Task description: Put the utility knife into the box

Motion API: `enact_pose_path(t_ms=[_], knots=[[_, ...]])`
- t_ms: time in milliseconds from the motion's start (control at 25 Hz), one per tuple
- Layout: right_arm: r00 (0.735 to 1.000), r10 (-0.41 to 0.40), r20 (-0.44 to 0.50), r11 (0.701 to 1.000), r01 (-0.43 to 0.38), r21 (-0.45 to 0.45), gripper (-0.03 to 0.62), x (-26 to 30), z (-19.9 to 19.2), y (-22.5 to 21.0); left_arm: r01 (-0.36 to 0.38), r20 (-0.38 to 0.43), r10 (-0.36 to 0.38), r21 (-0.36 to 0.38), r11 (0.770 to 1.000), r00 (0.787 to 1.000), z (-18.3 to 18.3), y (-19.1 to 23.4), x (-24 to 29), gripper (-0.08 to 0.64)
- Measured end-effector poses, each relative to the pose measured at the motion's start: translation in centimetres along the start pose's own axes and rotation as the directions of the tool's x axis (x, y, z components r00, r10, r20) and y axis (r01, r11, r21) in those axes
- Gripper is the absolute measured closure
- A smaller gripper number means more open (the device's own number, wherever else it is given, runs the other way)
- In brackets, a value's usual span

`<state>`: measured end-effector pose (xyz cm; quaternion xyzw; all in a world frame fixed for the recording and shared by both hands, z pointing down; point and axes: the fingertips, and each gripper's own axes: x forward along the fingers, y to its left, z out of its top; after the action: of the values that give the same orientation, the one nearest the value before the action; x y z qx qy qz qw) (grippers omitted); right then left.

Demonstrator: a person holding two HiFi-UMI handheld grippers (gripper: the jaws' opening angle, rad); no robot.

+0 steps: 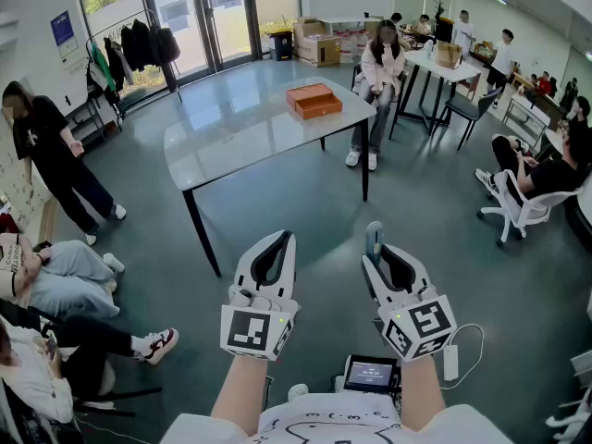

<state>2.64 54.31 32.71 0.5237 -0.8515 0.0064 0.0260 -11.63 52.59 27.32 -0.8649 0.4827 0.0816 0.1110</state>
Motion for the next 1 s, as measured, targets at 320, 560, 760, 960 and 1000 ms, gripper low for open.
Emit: enact_pose_path(t_ms=[320,560,760,960,1000], knots=[[1.000,-0.021,-0.002,0.999,0.020,-0.048,0.462,-1.0,0.1,6.9,0.044,0.020,-0.044,-0.017,0.999,0.999,0.6,2.3,-5.1,0.545],[0.999,-0.051,-0.006,0.996,0.051,-0.067,0.462,-0.2,0.6,7.1,0.055,0.034,-0.054,-0.047,0.997,0.998,0.0,3.6,-5.0,0.545],[0.998,-0.057,0.009,0.998,0.057,-0.040,0.462,2.2,0.6,5.3,0.060,0.026,-0.059,-0.045,0.997,0.998,-1.2,4.7,-2.7,0.545],[0.999,-0.038,0.001,0.999,0.038,-0.038,0.462,5.4,0.3,3.1,0.044,0.013,-0.044,-0.049,0.998,0.999,-2.6,6.0,0.6,0.545],[0.999,-0.033,0.000,0.999,0.033,-0.036,0.462,6.1,0.3,2.5,0.045,0.008,-0.045,-0.050,0.998,0.999,-2.9,6.1,1.5,0.545]])
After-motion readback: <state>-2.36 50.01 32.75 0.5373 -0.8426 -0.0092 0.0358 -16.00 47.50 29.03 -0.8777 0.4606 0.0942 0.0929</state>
